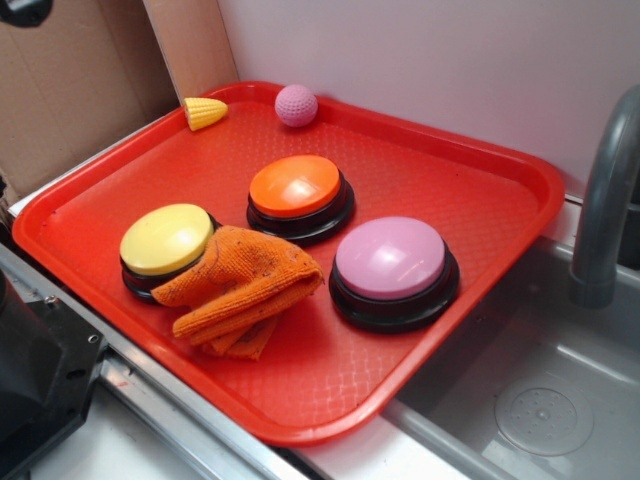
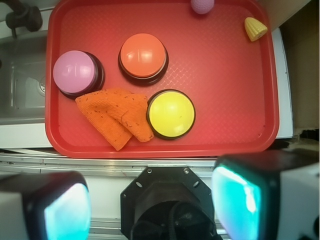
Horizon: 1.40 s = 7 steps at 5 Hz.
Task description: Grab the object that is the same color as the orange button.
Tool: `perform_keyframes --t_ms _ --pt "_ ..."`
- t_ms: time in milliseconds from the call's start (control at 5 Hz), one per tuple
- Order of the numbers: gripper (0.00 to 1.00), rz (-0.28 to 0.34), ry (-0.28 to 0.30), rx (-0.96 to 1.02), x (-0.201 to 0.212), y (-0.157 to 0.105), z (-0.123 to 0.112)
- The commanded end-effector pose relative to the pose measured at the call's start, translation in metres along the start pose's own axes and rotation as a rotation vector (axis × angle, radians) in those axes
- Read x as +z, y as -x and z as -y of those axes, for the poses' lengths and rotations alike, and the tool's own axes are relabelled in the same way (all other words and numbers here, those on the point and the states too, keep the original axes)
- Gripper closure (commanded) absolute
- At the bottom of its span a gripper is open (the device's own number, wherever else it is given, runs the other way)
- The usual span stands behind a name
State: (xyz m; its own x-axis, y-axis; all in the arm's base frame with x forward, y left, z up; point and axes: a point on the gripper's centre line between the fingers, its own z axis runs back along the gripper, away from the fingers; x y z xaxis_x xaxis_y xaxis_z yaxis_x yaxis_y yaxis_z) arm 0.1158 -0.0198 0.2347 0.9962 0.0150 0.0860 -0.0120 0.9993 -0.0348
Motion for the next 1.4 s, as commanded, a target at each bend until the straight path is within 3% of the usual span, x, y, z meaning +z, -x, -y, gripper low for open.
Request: perform_keyframes --t_ms 0,200,400,600,800,1200 --pt "0.00 0.000 0.000 0.000 0.000 0.000 0.000" --pt "0.00 0.025 -0.045 -0.092 -0.008 -0.009 0.013" --pt "0.00 0.046 -0.047 -0.162 -0.021 -0.015 0.027" --pt "0.00 0.101 -0.087 -0.173 -0.034 -0.017 0.045" --pt "0.00 0.083 -0.087 -0.211 -0.051 -0.022 0.056" --pt "0.00 0.090 -0.169 -0.206 -0.085 -0.019 0.072"
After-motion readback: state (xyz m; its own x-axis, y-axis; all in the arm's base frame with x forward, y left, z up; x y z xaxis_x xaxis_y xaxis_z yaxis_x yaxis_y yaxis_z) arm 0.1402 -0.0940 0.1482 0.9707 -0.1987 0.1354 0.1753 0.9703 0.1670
